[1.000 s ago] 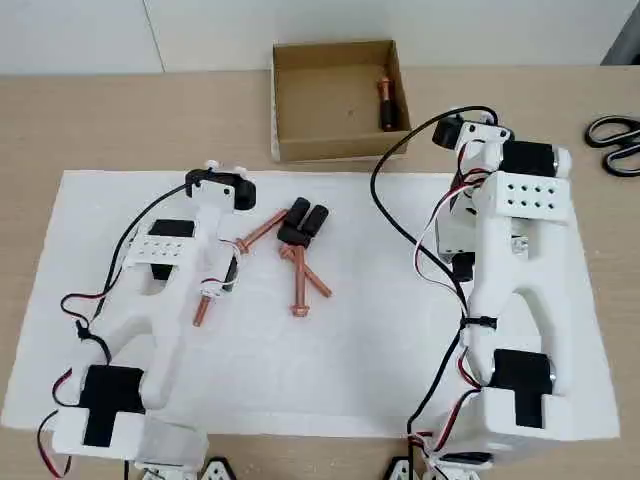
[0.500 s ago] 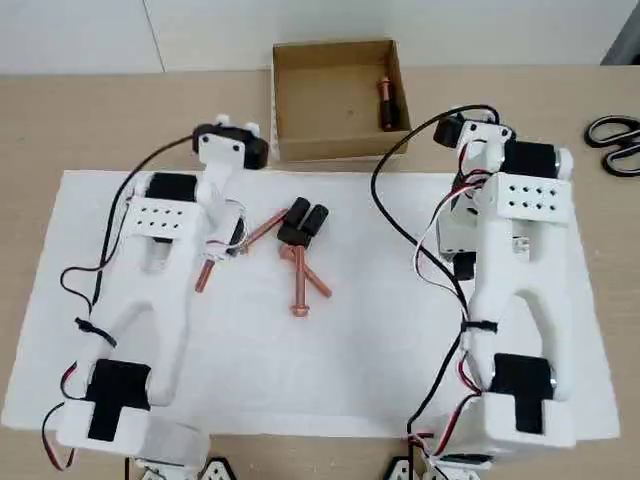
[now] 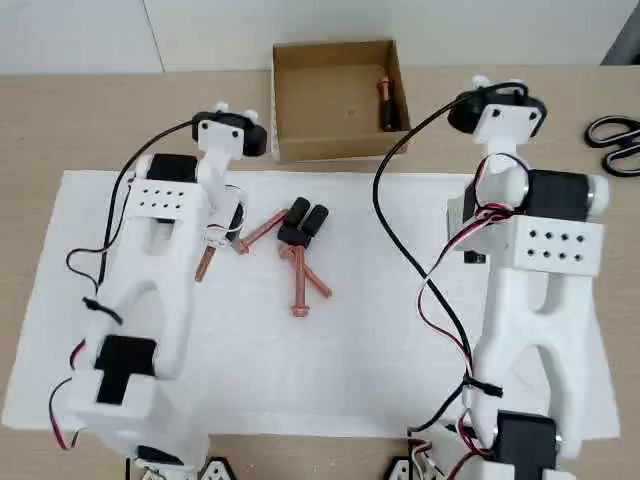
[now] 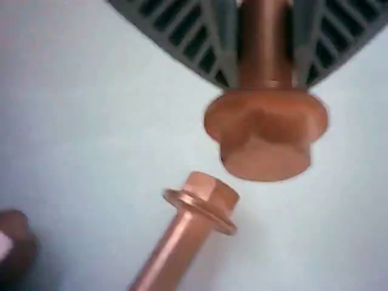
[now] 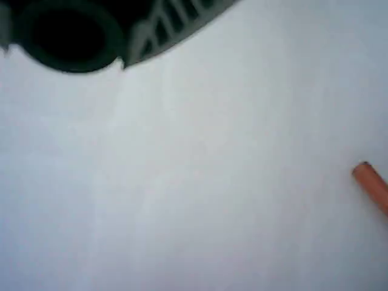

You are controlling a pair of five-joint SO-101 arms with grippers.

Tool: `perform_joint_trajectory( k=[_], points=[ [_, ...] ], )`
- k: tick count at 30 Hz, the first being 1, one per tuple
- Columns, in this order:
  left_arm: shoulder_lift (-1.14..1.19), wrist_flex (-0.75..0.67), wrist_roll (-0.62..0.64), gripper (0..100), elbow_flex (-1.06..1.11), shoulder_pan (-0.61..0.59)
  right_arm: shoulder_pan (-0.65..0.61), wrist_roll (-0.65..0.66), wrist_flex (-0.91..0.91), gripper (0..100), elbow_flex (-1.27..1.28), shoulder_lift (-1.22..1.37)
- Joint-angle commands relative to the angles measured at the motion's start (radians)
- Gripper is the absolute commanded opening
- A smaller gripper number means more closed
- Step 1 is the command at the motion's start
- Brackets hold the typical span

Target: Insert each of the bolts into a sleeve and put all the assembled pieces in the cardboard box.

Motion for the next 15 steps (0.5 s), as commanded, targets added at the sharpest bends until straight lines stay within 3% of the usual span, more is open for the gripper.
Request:
perform_joint_trajectory(
  k=[1,15],
  points=[
    [0.048,-0.072,0.002,1,-0.004,-0.055,-0.007,-0.005,-0.015,0.7,0.005,-0.044],
    [0.203,-0.12,-0.003,1,-0.002,-0.081,-0.007,-0.006,-0.016,0.7,0.005,-0.044]
  ],
)
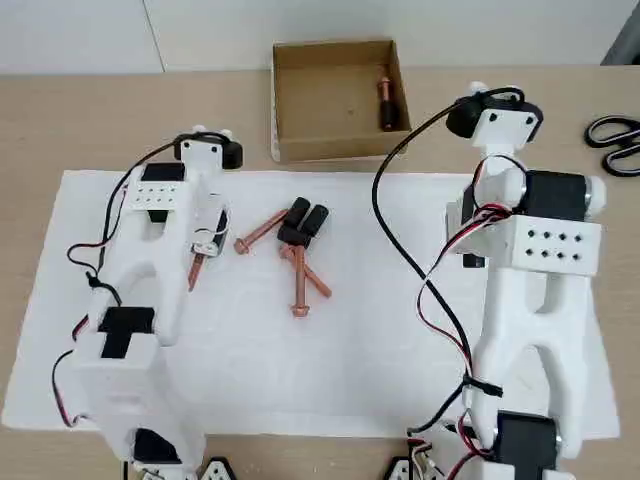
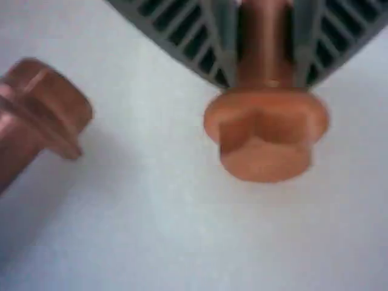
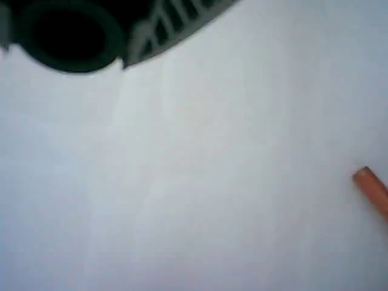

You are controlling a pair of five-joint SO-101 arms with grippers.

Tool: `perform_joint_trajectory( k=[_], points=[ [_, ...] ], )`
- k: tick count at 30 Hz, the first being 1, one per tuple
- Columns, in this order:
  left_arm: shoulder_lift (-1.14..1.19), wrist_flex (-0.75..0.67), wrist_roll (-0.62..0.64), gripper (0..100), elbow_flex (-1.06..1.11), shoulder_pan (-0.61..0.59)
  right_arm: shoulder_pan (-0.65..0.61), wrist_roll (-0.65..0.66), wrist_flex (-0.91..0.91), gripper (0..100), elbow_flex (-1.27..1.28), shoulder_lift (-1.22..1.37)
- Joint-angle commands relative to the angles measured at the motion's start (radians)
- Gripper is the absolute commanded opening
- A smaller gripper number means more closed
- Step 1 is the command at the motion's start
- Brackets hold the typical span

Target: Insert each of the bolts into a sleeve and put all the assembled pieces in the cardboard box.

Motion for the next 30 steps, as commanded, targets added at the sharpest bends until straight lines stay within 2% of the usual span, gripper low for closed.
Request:
perform_joint_trajectory(
  k=[1,5,9,30],
  points=[
    [0.009,-0.015,-0.008,1,-0.001,-0.005,-0.007,-0.006,-0.016,0.7,-0.005,-0.044],
    [0.014,-0.015,-0.008,1,-0.001,-0.005,-0.007,-0.006,-0.016,0.7,-0.005,-0.044],
    [0.012,-0.015,-0.005,6,-0.001,-0.008,-0.007,-0.006,-0.016,0.7,-0.005,-0.044],
    [0.021,-0.044,-0.005,6,-0.019,-0.008,-0.007,-0.008,-0.018,0.7,0.0,-0.044]
  ],
)
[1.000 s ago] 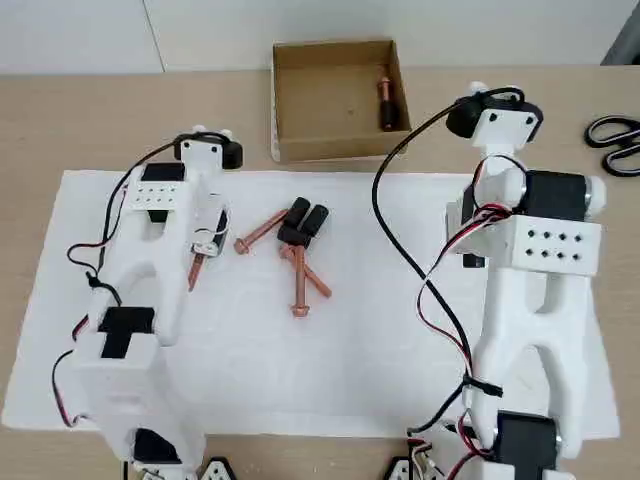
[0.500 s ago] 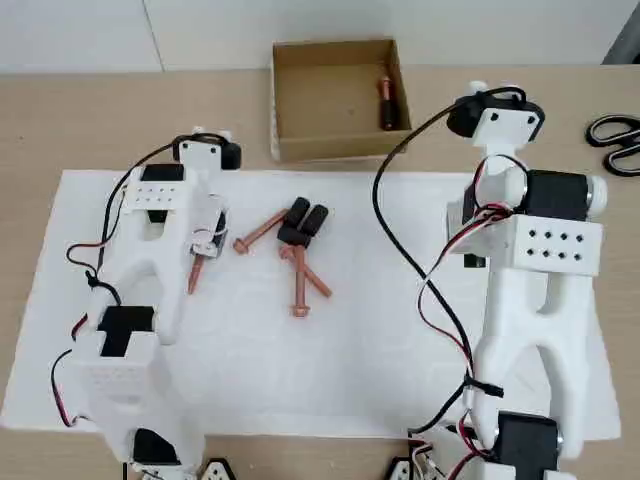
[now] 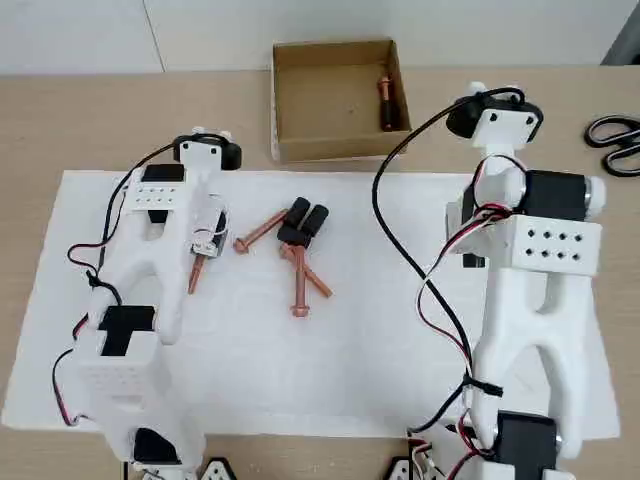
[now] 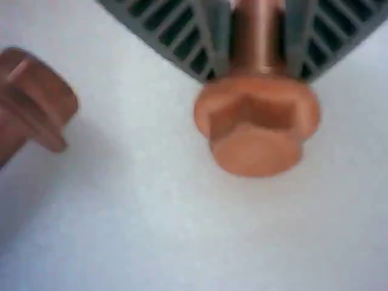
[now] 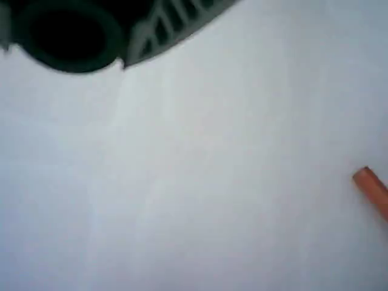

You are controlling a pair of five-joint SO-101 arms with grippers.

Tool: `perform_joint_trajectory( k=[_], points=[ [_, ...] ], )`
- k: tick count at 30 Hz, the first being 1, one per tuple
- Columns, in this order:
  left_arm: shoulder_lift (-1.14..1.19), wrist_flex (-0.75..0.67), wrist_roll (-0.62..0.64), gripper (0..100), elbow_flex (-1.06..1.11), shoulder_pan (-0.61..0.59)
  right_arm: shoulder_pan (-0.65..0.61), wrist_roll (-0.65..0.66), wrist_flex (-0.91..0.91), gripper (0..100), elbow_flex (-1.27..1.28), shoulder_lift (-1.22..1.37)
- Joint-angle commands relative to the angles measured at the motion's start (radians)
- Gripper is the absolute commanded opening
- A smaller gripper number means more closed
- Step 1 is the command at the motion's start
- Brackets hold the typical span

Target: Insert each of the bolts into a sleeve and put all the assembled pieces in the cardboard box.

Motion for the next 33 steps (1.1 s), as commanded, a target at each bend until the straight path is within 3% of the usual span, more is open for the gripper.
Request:
perform_joint_trajectory(
  k=[1,7,14,26,33],
  points=[
    [0.002,-0.029,-0.003,6,-0.018,-0.008,-0.007,-0.008,-0.016,0.7,-0.005,-0.044],
    [0.002,-0.021,-0.002,0,-0.018,-0.006,-0.007,-0.008,-0.016,0.7,-0.003,-0.044],
    [-0.009,0.017,-0.002,1,-0.028,-0.003,-0.007,-0.008,-0.016,0.7,-0.003,-0.044],
    [-0.121,0.295,-0.002,1,-0.315,0.0,-0.007,-0.012,-0.039,0.7,-0.009,-0.059],
    [-0.272,0.425,-0.002,1,-0.406,0.035,-0.05,-0.014,-0.114,0.7,0.052,-0.274]
  ],
)
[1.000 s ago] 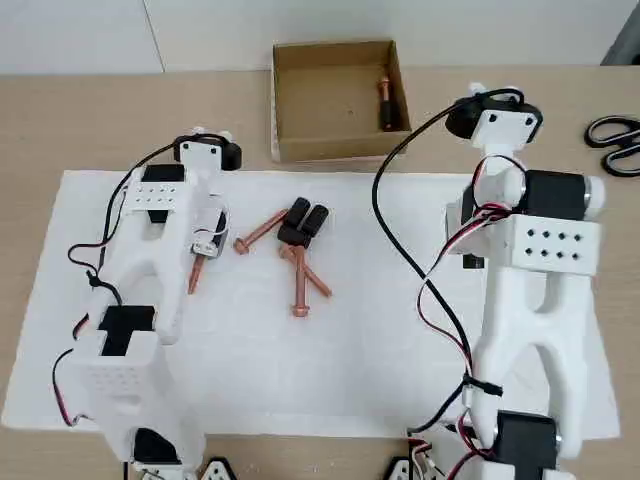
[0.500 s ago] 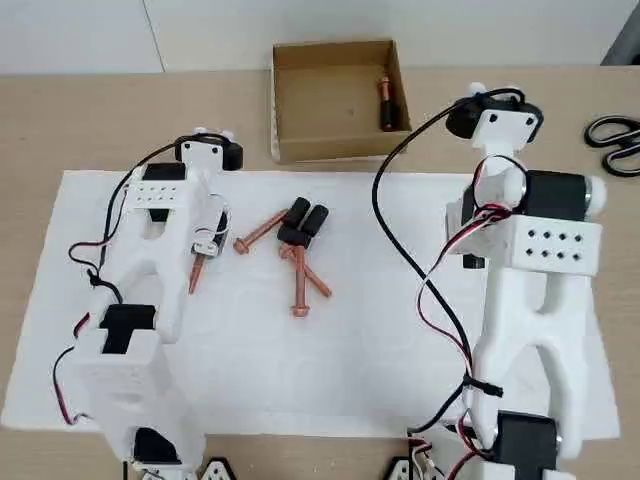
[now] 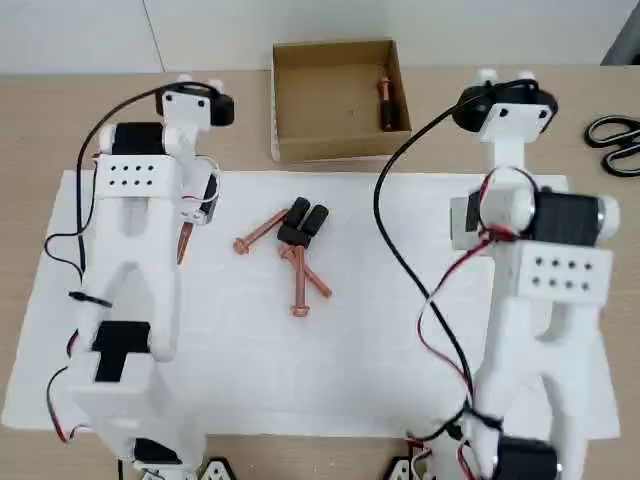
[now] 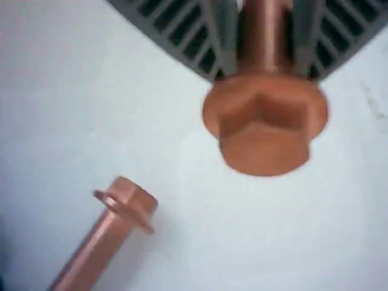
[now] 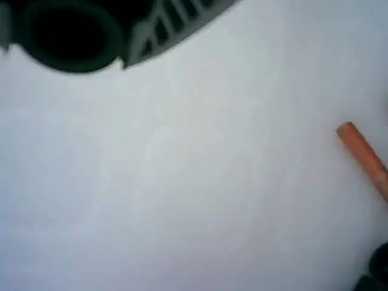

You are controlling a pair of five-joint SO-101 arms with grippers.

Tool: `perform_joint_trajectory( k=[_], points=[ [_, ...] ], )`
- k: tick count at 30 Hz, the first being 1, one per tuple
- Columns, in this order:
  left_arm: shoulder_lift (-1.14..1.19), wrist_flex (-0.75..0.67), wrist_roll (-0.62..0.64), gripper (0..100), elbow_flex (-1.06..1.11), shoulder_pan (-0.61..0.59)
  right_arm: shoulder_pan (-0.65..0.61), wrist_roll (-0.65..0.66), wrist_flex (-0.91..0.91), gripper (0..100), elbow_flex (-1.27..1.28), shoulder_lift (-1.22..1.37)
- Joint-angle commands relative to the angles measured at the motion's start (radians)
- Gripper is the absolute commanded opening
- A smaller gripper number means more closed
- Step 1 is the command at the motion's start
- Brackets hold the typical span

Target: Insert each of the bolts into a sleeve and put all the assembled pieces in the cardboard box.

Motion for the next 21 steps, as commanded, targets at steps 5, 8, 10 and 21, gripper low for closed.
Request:
perform_joint_trajectory(
  k=[5,8,10,21],
  points=[
    [-0.193,0.04,0.048,1,-0.053,0.032,-0.114,-0.008,-0.17,0.5,0.213,-0.341],
    [-0.245,0.04,0.058,1,-0.051,0.031,-0.128,-0.006,-0.257,0.4,0.362,-0.447],
    [-0.281,0.041,0.061,1,-0.048,0.031,-0.127,-0.002,-0.302,0.4,0.451,-0.509],
    [-0.474,0.017,0.087,1,0.191,0.135,-0.127,0.0,-0.717,0.4,0.911,-0.819]
  ],
)
